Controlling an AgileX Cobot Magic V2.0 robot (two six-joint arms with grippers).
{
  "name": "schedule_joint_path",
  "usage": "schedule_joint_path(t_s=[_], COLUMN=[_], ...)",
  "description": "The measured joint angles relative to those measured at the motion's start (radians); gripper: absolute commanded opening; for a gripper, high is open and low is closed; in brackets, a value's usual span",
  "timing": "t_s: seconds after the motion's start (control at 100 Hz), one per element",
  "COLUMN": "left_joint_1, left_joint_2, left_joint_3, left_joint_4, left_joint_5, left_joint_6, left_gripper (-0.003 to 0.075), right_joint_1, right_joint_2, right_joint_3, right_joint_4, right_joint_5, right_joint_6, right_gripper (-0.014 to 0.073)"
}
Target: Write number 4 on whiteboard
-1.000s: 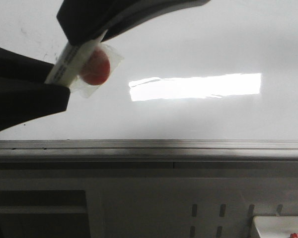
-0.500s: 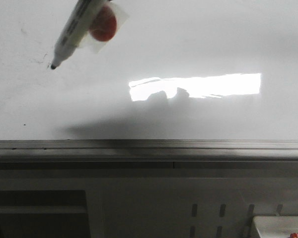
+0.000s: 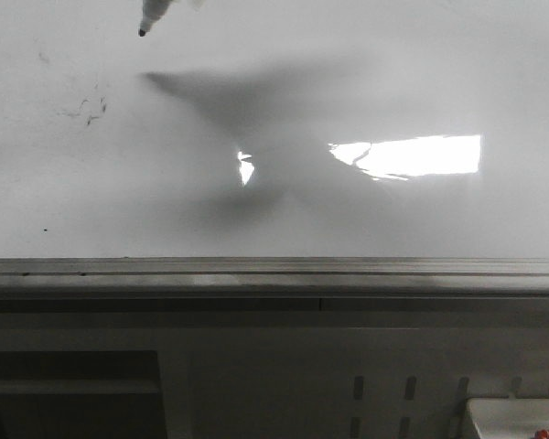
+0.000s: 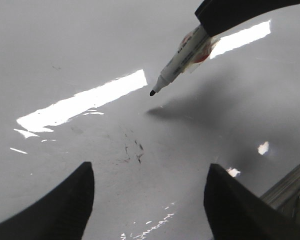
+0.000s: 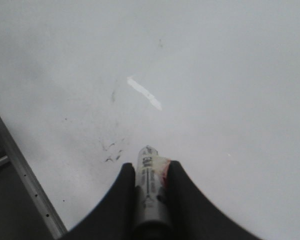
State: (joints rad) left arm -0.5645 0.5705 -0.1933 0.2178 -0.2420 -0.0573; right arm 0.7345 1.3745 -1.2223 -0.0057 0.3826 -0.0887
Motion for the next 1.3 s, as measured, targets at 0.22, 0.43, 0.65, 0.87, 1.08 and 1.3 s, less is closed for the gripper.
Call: schedule_joint_path(t_s=[0.22,0.43,0.65,0.87,1.08,1.3], left_joint_1=[0.000,0.000,0.000,0.000,0.000,0.000], left_joint_2=[0.000,0.000,0.000,0.000,0.000,0.000], left_joint_3=[0.000,0.000,0.000,0.000,0.000,0.000], left_joint_4=[0.000,0.000,0.000,0.000,0.000,0.000], left_joint_5=[0.000,0.002,0.002,0.002,0.002,0.002], left_joint_6=[0.000,0.000,0.000,0.000,0.000,0.000], left_gripper=[0.0439,0.0439,0.0439,0.0439,0.0439,0.0439], right_joint_1=[-0.009,0.009,0.059,-0.005,-0.085,-0.064], right_joint_2=[0.040,0.046,0.050,0.001,-0.092,-0.098], right_joint_3=[0.000,0.049,0.108,0.129,0.196,0.152], right_joint_4=[-0.006,0.042,0.056,0.083,0.101,0.084], right_joint_5=[0.006,-0.004,-0.011,0.019,0.059,0.102], right_joint_6=[0.000,0.000,0.000,0.002,0.004,0.004], right_gripper=[-0.0064,-0.0064,-0.0064,-0.0064,-0.0064,-0.0064])
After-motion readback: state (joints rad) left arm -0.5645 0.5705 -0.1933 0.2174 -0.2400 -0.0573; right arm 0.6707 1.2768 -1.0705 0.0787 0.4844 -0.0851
